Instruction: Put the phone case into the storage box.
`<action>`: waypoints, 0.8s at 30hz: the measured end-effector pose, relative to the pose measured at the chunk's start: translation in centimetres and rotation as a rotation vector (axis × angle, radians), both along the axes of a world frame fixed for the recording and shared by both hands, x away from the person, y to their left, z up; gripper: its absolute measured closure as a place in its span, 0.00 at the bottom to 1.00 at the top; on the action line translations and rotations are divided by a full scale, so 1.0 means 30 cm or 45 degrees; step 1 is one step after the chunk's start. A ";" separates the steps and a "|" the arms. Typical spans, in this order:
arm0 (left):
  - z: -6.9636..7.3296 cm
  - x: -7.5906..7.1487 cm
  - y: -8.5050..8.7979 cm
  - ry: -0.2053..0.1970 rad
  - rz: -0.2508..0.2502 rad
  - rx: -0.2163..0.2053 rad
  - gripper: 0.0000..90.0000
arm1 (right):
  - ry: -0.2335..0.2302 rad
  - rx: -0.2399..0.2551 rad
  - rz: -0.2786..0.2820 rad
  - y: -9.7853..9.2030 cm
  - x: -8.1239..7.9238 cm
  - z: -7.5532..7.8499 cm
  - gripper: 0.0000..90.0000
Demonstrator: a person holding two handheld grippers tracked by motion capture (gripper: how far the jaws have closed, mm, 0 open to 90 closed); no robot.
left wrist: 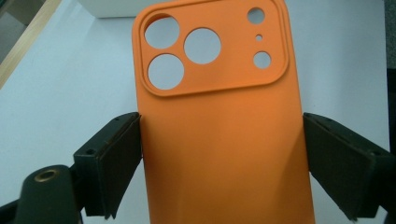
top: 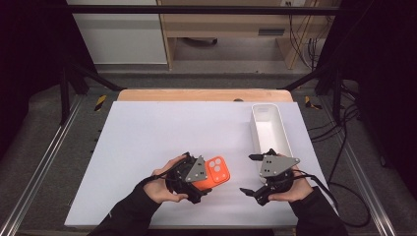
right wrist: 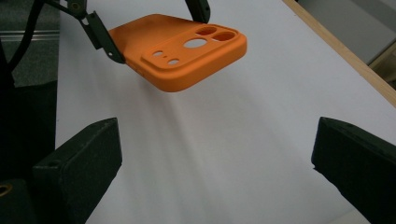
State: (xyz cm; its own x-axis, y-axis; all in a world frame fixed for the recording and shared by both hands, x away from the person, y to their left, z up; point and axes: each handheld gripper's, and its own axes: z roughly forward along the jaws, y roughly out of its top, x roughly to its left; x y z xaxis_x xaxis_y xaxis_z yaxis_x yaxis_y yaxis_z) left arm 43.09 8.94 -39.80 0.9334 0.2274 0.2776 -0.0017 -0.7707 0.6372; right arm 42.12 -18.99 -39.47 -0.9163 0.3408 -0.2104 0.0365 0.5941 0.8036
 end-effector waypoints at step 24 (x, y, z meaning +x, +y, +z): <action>-0.002 -0.014 -0.022 -0.023 -0.094 0.015 0.15 | -0.033 -0.106 0.155 0.067 -0.010 0.014 0.02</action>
State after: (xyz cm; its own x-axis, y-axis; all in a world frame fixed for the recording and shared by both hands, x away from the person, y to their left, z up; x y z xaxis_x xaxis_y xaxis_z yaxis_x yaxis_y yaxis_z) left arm 42.67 8.29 -39.87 0.9424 0.1546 0.2965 -0.0702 -0.7756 0.6273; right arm 41.81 -17.00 -39.06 -0.9438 0.2078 -0.2571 -0.0599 0.6573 0.7512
